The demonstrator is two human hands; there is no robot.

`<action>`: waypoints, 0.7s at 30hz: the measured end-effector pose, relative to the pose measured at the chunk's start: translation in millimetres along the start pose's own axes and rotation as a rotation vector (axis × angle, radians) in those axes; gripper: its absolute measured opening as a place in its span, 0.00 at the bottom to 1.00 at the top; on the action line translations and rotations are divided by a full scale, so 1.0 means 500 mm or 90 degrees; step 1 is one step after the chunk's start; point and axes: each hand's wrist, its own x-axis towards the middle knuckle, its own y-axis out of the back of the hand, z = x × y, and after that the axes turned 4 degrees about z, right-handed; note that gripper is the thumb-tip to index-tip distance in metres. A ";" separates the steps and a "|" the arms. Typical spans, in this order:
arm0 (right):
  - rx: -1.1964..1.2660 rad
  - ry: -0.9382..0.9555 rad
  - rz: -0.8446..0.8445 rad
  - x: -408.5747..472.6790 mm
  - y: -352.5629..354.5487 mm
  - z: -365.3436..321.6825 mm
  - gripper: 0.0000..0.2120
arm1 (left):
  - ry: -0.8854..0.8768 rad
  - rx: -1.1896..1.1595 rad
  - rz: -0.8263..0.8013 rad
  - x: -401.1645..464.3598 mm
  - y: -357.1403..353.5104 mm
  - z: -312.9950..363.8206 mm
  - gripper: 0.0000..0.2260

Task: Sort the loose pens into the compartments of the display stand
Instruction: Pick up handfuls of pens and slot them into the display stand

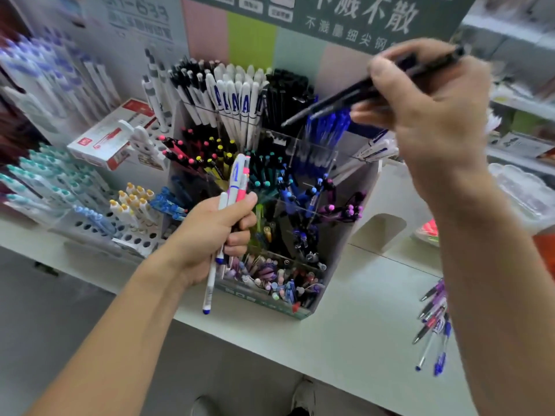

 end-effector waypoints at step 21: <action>-0.352 0.137 -0.042 0.065 -0.176 0.044 0.07 | -0.032 0.011 -0.005 0.033 -0.028 0.017 0.07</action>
